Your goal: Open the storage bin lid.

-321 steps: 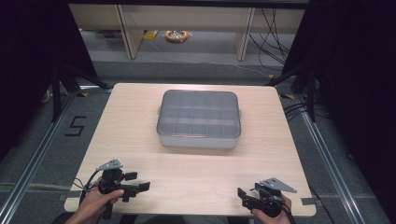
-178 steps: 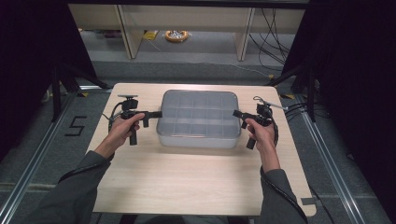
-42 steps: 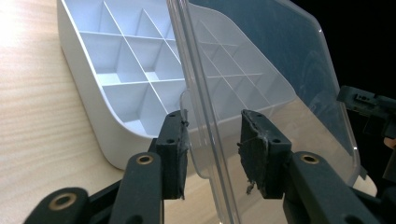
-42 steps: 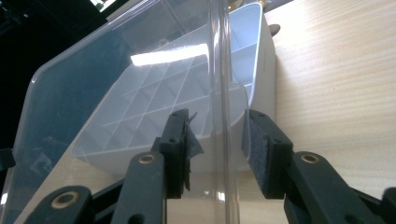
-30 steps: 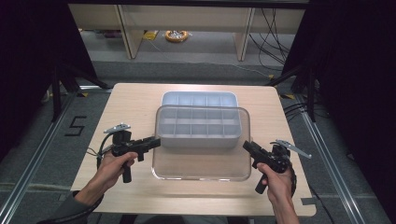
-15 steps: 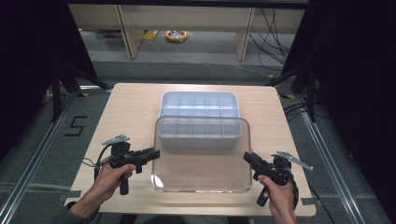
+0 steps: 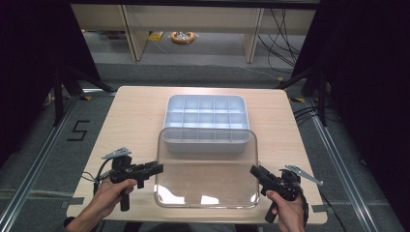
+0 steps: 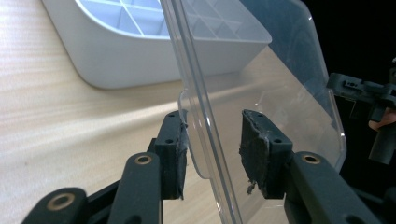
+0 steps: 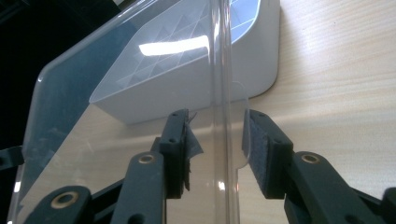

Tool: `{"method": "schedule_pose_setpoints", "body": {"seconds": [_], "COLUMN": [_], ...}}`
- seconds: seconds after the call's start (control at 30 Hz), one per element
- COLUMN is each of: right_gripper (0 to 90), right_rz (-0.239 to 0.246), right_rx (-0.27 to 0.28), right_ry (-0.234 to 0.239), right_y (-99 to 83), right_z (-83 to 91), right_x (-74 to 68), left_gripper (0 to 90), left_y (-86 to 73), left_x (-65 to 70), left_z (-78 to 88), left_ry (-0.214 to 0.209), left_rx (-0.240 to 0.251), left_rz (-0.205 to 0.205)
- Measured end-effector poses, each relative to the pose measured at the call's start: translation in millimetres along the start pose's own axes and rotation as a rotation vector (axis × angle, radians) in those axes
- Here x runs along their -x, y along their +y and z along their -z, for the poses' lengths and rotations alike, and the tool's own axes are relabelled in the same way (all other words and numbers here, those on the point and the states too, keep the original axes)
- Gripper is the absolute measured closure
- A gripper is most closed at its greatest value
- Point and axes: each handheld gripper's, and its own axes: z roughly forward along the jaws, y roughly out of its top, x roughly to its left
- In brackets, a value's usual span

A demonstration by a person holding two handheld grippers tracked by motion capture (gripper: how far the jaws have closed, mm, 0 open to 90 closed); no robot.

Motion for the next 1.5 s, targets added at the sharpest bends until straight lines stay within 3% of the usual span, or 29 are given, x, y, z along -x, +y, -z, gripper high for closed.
{"method": "schedule_pose_setpoints", "body": {"seconds": [0.1,0.2,0.33,0.4,0.47,0.5,0.7,0.77,0.83,0.87,0.9,0.97,1.1,1.17,1.23,1.27,1.3,1.33,1.47,1.5], "right_gripper": [62.1,62.1,62.1,62.1,62.1,62.0,62.0,61.9,61.9,61.7,61.5,61.5,61.5,61.5,61.5,61.4,61.5,61.5,61.4,61.4], "right_rz": [-0.023,-0.006,-0.010,-0.062,-0.007,-0.023,-0.021,-0.008,-0.019,-0.051,-0.009,-0.027,-0.011,-0.048,-0.005,-0.005,-0.050,-0.012,-0.008,-0.060], "right_rx": [-0.003,0.005,-0.010,-0.024,-0.022,-0.018,-0.038,-0.034,-0.034,-0.051,-0.053,-0.041,-0.053,-0.064,-0.048,-0.057,-0.068,-0.062,-0.068,-0.082], "right_ry": [-0.009,0.006,-0.013,-0.006,-0.032,-0.007,-0.028,-0.006,-0.010,-0.028,-0.040,-0.018,-0.025,-0.026,-0.033,-0.024,-0.020,-0.029,-0.026,-0.020], "right_y": [-3.3,-8.0,-13.5,-15.7,-18.0,-19.8,-25.6,-26.8,-28.0,-28.3,-28.1,-29.5,-31.3,-32.3,-33.4,-33.3,-33.7,-34.1,-35.9,-36.3], "right_z": [3.3,4.2,7.2,9.3,8.8,7.3,7.6,6.1,4.9,6.3,6.3,4.6,5.5,7.1,6.2,7.8,8.8,8.0,7.4,8.5], "right_x": [-1.4,0.9,2.1,-1.1,1.7,1.9,2.5,4.5,4.0,1.9,4.2,3.9,4.9,2.6,6.2,5.7,2.8,5.5,6.4,2.9], "left_gripper": [60.2,60.2,60.2,60.2,60.2,60.1,60.4,60.4,60.4,60.3,60.1,60.2,60.0,60.1,60.0,60.0,60.0,59.9,59.9,60.0], "left_y": [-5.4,-10.1,-14.8,-16.6,-17.7,-18.9,-23.8,-25.1,-25.8,-26.3,-26.7,-27.7,-29.7,-30.7,-31.8,-32.6,-33.2,-33.5,-35.6,-36.1], "left_x": [-0.1,0.3,0.0,-0.8,-1.5,-1.2,-3.6,-4.5,-4.9,-4.7,-4.7,-4.9,-5.0,-4.7,-4.5,-4.5,-4.8,-4.8,-5.7,-6.3], "left_z": [-1.7,-2.7,-2.9,-2.8,-2.7,-2.7,-4.0,-5.1,-5.4,-5.7,-5.8,-6.0,-6.3,-6.5,-6.4,-6.7,-6.7,-6.7,-7.4,-7.4], "left_ry": [-0.005,-0.005,-0.002,-0.005,-0.003,0.007,0.003,0.008,0.009,0.010,0.011,0.008,0.009,0.009,0.008,0.009,0.009,0.009,0.009,0.008], "left_rx": [-0.009,-0.026,-0.038,-0.042,-0.045,-0.043,-0.061,-0.064,-0.073,-0.072,-0.074,-0.076,-0.082,-0.084,-0.092,-0.091,-0.094,-0.096,-0.104,-0.107], "left_rz": [-0.001,-0.005,-0.007,-0.007,-0.008,-0.006,-0.008,-0.007,-0.008,-0.009,-0.012,-0.011,-0.009,-0.008,-0.013,-0.011,-0.013,-0.012,-0.007,-0.010]}}
